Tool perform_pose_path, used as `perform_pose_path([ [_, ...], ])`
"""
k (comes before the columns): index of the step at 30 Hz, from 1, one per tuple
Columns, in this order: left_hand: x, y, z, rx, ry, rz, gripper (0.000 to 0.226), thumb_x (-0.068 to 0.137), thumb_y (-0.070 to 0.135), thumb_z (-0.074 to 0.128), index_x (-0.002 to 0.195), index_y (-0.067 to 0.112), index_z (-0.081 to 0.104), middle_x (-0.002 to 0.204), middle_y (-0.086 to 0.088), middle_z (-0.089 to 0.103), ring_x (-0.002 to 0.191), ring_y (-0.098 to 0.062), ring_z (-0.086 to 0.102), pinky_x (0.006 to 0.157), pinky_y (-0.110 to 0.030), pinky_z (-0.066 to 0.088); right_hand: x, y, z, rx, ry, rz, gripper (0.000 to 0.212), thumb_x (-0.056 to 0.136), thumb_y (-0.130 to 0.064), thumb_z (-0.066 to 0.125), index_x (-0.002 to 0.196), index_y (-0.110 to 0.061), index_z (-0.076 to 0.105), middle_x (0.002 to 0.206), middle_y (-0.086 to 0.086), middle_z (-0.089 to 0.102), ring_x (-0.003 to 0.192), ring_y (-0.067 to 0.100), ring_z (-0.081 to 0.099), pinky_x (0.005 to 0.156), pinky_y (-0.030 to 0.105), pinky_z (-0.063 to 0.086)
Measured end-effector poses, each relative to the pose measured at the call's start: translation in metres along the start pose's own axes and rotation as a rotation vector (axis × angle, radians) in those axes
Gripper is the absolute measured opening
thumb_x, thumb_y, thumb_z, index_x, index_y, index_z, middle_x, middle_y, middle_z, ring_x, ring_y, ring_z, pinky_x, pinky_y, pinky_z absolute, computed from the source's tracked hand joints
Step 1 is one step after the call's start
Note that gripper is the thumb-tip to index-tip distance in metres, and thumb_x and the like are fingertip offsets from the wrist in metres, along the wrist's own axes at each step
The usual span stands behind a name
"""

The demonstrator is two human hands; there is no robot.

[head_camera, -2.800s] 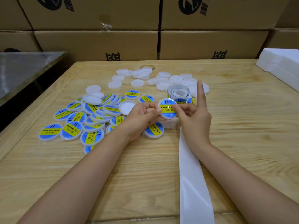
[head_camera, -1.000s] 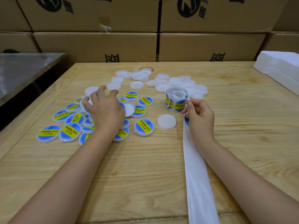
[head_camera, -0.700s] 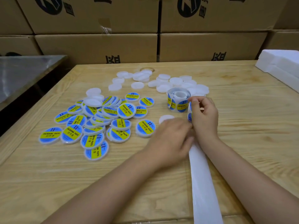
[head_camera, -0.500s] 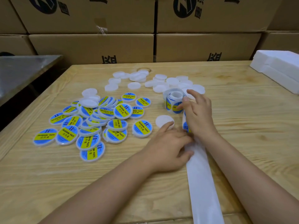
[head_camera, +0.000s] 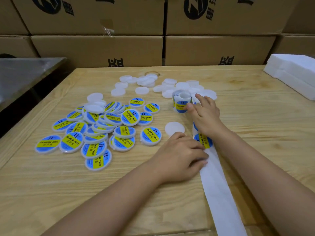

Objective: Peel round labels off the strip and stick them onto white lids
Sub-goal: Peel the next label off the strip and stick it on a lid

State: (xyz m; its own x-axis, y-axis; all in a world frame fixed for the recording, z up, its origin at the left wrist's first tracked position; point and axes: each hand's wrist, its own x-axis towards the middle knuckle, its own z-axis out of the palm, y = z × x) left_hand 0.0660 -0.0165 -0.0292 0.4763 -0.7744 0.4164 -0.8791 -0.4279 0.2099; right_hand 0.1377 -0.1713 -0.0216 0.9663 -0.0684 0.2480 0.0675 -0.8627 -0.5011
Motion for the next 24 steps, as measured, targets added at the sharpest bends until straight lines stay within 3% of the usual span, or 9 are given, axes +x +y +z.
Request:
perform_pose_path([
  [3,-0.001,-0.002,0.001,0.021,0.017,-0.013,0.015,0.087,0.024,0.061,0.088,0.015,0.073,0.097,0.001,0.070,0.086,-0.023,0.063,0.080,-0.039,0.042,-0.007,-0.005,-0.004,0.088,0.104,-0.106,0.026,0.098,-0.029,0.045,0.109,-0.022,0.068,0.145,0.005,0.036,0.137,0.025,0.019,0.107,0.027,0.014],
  [5,0.000,-0.004,0.001,0.045,0.021,-0.041,0.015,0.088,0.022,0.059,0.086,0.014,0.071,0.093,0.001,0.069,0.084,-0.023,0.062,0.079,-0.039,0.041,-0.014,-0.007,-0.011,0.113,0.191,-0.168,0.016,0.091,-0.016,0.057,0.100,-0.015,0.070,0.116,0.004,0.055,0.116,0.025,0.043,0.090,0.018,0.026],
  [7,0.001,-0.006,0.001,0.042,0.033,-0.086,0.013,0.086,0.021,0.058,0.086,0.013,0.069,0.092,0.001,0.068,0.086,-0.023,0.061,0.080,-0.038,0.040,-0.021,-0.006,-0.019,0.092,0.138,-0.155,0.011,0.085,-0.010,0.062,0.089,-0.013,0.072,0.088,-0.003,0.061,0.091,0.021,0.056,0.073,0.019,0.033],
  [9,0.001,-0.007,0.002,0.041,0.049,-0.132,0.011,0.083,0.021,0.059,0.086,0.013,0.066,0.090,0.001,0.066,0.087,-0.022,0.059,0.081,-0.036,0.039,-0.030,-0.001,-0.024,0.037,0.002,-0.136,0.007,0.081,-0.011,0.065,0.081,-0.015,0.072,0.078,-0.007,0.061,0.078,0.016,0.058,0.066,0.020,0.037],
  [11,0.001,-0.008,0.004,0.055,0.057,-0.171,0.015,0.081,0.023,0.061,0.092,0.013,0.062,0.095,0.000,0.063,0.091,-0.023,0.057,0.085,-0.036,0.038,-0.040,0.004,-0.025,-0.011,-0.080,-0.157,0.007,0.079,-0.014,0.070,0.085,-0.014,0.073,0.082,-0.005,0.062,0.076,0.012,0.057,0.066,0.015,0.037],
  [13,0.001,-0.011,0.007,0.081,0.038,-0.208,0.027,0.081,0.027,0.059,0.104,0.013,0.057,0.106,0.000,0.058,0.103,-0.022,0.052,0.097,-0.033,0.031,-0.045,0.008,-0.024,-0.052,-0.097,-0.220,0.020,0.079,-0.015,0.072,0.098,-0.011,0.073,0.091,-0.001,0.059,0.084,0.013,0.055,0.070,0.014,0.032],
  [16,0.001,-0.015,0.010,0.118,0.003,-0.290,0.046,0.085,0.037,0.052,0.124,0.015,0.042,0.127,0.004,0.049,0.125,-0.013,0.039,0.116,-0.033,0.003,-0.048,0.012,-0.025,-0.051,-0.139,-0.237,0.037,0.081,-0.020,0.072,0.115,-0.010,0.066,0.109,0.003,0.056,0.101,0.015,0.052,0.080,0.012,0.029],
  [20,0.002,-0.016,0.012,0.129,-0.031,-0.312,0.056,0.089,0.036,0.045,0.137,0.012,0.028,0.142,0.003,0.040,0.138,-0.008,0.024,0.114,-0.036,-0.018,-0.051,0.018,-0.029,-0.018,-0.240,-0.237,0.044,0.081,-0.023,0.072,0.122,-0.013,0.062,0.113,-0.005,0.048,0.110,0.010,0.046,0.088,0.012,0.028],
  [24,0.003,-0.017,0.011,0.155,0.006,-0.354,0.047,0.095,0.032,0.041,0.137,0.014,0.030,0.137,0.007,0.046,0.132,-0.009,0.035,0.115,-0.039,-0.015,-0.051,0.017,-0.032,0.097,-0.275,-0.232,0.036,0.076,-0.017,0.077,0.111,-0.014,0.068,0.109,-0.003,0.053,0.102,0.009,0.051,0.085,0.008,0.033],
])
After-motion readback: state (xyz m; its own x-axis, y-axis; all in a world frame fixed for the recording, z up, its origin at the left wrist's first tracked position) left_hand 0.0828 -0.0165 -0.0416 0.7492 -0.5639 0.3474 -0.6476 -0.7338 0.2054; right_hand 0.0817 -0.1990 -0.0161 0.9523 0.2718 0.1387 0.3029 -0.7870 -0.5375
